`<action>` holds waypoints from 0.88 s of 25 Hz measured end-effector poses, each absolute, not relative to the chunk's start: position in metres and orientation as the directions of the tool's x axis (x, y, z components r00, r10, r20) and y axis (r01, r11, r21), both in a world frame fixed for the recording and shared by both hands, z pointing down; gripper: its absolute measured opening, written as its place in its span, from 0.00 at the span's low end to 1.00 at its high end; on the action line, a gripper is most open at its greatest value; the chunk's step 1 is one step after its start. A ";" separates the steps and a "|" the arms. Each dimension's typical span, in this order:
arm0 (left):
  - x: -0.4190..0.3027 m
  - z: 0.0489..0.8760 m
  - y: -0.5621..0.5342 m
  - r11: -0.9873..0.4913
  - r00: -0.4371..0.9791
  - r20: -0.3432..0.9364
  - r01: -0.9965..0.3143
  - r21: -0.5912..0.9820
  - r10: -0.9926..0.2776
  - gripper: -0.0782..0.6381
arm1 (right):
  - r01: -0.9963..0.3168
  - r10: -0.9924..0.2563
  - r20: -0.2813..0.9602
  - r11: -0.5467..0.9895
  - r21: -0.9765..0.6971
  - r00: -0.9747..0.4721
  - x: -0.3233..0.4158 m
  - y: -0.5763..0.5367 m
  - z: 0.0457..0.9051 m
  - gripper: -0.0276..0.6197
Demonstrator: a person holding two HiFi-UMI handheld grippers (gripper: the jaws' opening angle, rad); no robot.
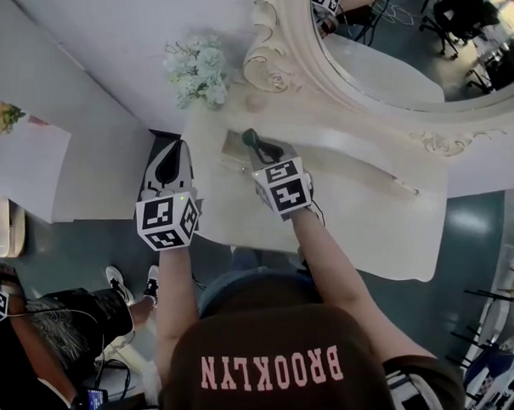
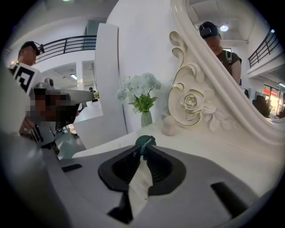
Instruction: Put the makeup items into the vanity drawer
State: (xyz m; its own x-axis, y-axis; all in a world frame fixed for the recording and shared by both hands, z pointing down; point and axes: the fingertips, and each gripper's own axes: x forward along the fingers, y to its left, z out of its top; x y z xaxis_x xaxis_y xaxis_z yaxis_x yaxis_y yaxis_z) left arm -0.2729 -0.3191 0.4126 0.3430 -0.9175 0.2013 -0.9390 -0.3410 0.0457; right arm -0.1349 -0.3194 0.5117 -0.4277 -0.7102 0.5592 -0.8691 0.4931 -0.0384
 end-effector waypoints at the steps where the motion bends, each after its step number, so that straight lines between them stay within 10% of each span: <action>1: -0.273 0.413 -0.319 -0.342 0.344 0.202 -0.939 0.047 -0.917 0.12 | -0.865 -0.698 0.570 0.499 -0.046 -0.433 -0.137 -0.318 0.517 0.10; 5: -0.271 0.414 -0.320 -0.346 0.348 0.202 -0.937 0.050 -0.915 0.12 | -0.859 -0.662 0.606 0.507 -0.070 -0.441 -0.142 -0.315 0.530 0.25; 22: -0.261 0.414 -0.332 -0.333 0.340 0.193 -0.941 0.067 -0.920 0.12 | -0.882 -0.767 0.515 0.470 0.045 -0.382 -0.095 -0.362 0.476 0.25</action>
